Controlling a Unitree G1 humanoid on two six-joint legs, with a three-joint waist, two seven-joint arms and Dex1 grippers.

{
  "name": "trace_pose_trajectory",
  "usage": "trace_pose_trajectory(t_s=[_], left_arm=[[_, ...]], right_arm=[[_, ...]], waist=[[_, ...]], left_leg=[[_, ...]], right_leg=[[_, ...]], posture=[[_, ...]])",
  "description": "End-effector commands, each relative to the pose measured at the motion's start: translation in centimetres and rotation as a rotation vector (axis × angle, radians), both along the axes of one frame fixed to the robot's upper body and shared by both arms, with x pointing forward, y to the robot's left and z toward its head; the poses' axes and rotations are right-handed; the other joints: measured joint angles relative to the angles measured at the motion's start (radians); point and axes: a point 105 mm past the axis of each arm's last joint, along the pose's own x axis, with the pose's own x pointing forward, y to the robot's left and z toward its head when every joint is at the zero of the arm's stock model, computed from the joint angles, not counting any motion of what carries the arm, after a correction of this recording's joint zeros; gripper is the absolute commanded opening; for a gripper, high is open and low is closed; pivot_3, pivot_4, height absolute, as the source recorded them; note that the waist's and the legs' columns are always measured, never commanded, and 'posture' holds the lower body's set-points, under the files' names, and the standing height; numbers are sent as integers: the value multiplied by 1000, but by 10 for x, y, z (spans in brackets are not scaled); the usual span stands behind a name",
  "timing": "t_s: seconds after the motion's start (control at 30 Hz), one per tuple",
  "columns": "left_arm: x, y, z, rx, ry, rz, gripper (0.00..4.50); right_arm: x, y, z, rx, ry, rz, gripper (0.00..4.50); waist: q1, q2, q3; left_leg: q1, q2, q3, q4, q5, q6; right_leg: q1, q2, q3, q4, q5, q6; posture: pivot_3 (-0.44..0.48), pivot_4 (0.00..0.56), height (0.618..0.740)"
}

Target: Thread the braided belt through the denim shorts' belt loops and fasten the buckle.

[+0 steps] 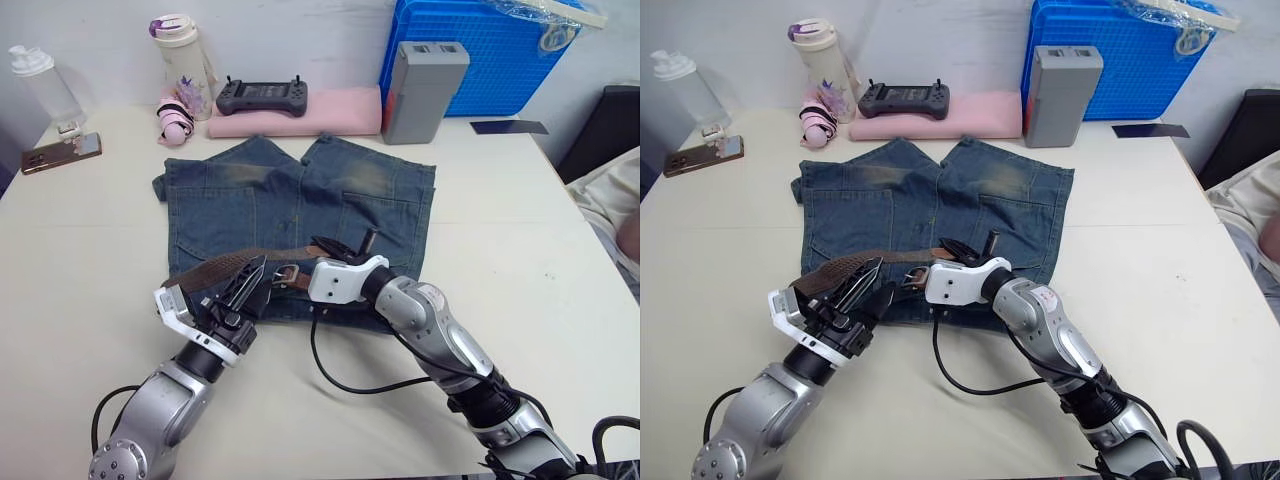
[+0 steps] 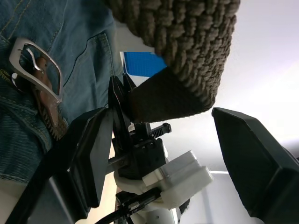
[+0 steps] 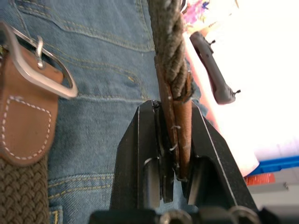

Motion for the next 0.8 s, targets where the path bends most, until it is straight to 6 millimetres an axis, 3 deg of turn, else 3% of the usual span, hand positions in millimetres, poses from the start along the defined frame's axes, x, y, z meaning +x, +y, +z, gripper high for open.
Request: trace_pose_trajectory(t_s=[0.03, 0.3, 0.53, 0.63, 0.8], left_arm=[[6, 2, 3, -14, 14, 15, 3701], [14, 4, 6, -45, 22, 38, 3701], [15, 9, 8, -61, 29, 67, 579], [12, 8, 11, -56, 13, 64, 202], [6, 7, 22, -51, -43, 61, 0]], right_arm=[[-4, 5, 13, 22, -59, 18, 0], [-5, 6, 13, 19, -60, 23, 0], [-4, 5, 13, 30, -56, 20, 0], [-5, 6, 13, 40, -49, 25, 0], [-6, 6, 10, 73, 5, 32, 2020]], waist=[[1, 0, 0], [0, 0, 0], [1, 0, 0], [1, 0, 0], [1, 0, 0]], left_leg=[[0, 0, 0, 0, 0, 0], [0, 0, 0, 0, 0, 0], [0, 0, 0, 0, 0, 0], [0, 0, -1, 0, 0, 0], [0, 0, -1, 0, 0, 0]], right_leg=[[0, 0, 0, 0, 0, 0], [0, 1, 0, 0, 0, 0], [0, 1, 0, -1, 0, 0], [0, 1, 0, -1, 0, 0], [0, 1, 0, -1, 0, 0]], posture=[[0, 150, 712], [0, 150, 712], [0, 150, 712], [0, 150, 712], [0, 150, 712]])
